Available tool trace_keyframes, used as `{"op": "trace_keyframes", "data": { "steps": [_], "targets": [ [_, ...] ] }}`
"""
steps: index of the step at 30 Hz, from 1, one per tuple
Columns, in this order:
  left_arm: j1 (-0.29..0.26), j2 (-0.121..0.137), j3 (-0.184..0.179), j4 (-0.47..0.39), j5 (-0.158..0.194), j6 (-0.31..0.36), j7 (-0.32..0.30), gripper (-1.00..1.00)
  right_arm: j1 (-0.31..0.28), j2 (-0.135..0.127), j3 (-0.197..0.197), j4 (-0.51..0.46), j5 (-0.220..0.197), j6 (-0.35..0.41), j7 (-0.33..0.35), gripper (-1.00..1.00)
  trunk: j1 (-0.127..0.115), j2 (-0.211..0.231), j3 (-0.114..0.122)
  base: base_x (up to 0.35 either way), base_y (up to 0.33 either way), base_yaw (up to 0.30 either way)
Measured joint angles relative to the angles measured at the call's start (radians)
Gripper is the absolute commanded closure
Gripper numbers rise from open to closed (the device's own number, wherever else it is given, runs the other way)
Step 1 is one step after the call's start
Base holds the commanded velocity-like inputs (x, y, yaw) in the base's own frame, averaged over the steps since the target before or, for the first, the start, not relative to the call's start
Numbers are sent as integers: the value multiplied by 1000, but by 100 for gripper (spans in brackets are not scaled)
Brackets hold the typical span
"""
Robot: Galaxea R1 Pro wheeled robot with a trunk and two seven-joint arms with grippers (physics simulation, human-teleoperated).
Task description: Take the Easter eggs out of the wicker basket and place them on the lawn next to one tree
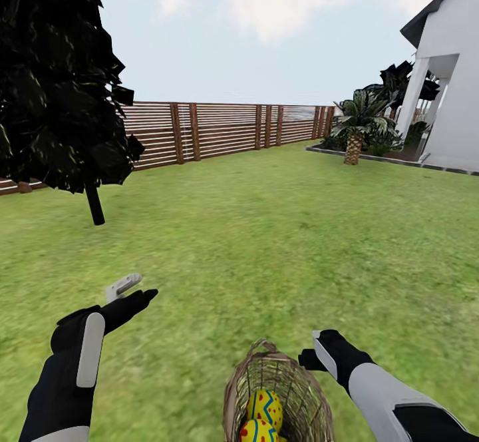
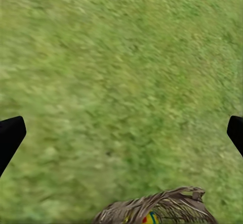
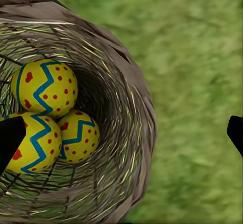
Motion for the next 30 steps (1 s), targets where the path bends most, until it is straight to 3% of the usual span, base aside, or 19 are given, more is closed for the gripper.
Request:
{"op": "trace_keyframes", "data": {
  "steps": [15,21,30],
  "targets": [
    [6,-2,0,-37,3,3,-2,-100,0,0,23,0,0,-1,-2,-100,58,-105,-47,0,0,0],
    [66,-1,1,-118,11,3,-21,-100,0,0,24,0,0,-2,-2,-100,81,-147,-66,0,0,0],
    [74,-2,0,-125,15,3,-29,-100,0,0,24,0,0,-2,-2,-100,115,-210,-94,0,0,0]
  ]
}}
